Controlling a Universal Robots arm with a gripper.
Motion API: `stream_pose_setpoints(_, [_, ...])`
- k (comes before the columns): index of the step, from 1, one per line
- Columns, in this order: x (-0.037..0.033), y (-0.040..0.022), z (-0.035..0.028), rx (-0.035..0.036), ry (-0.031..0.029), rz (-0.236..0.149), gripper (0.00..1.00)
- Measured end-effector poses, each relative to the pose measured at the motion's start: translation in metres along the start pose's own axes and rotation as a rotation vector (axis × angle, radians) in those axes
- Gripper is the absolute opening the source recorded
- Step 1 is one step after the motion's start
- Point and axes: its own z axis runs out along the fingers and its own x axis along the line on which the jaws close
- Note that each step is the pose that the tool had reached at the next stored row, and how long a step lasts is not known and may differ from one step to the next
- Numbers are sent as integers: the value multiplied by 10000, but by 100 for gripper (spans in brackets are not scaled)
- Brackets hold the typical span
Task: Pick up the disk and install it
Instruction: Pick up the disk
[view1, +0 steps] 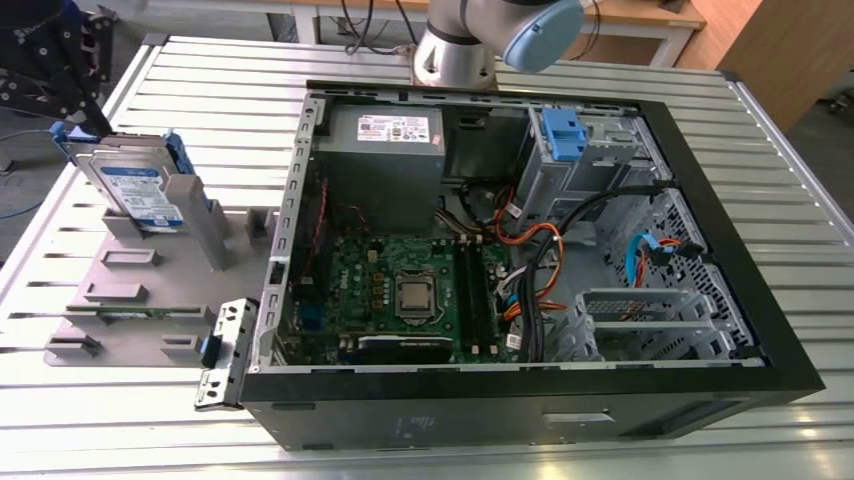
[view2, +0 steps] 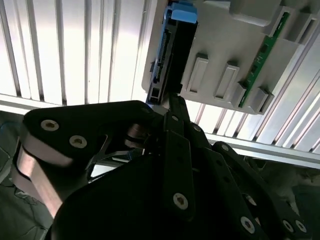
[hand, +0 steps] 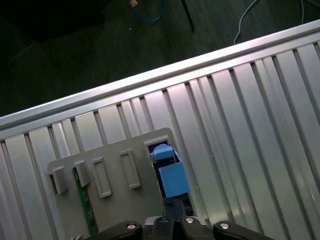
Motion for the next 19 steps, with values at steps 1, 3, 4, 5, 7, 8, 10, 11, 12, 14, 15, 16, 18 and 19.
stream_pose_setpoints(1, [0, 0, 0, -5, 8, -176, 11])
stream_pose_setpoints(3, [0, 0, 1, -17, 24, -530, 11])
stream_pose_setpoints(4, [0, 0, 1, -23, 32, -708, 11])
stream_pose_setpoints(5, [0, 0, 1, -28, 39, -875, 11])
stream_pose_setpoints(7, [0, 0, 2, -37, 53, -1172, 11])
stream_pose_setpoints(8, [0, 0, 2, -42, 60, -1322, 11])
stream_pose_setpoints(10, [0, 0, 2, -50, 71, -1564, 11])
stream_pose_setpoints(11, [0, 0, 2, -51, 72, -1587, 11])
stream_pose_setpoints(12, [0, 0, 2, -51, 72, -1587, 11])
stream_pose_setpoints(14, [-2, -4, 2, -51, 72, -1590, 11])
stream_pose_setpoints(15, [-4, -11, 1, -52, 73, -1593, 11])
stream_pose_setpoints(16, [-6, -20, 2, -51, 72, -1596, 11])
stream_pose_setpoints(18, [-14, -44, 1, -51, 73, -1602, 11])
stream_pose_setpoints(19, [-18, -56, 1, -51, 73, -1605, 11])
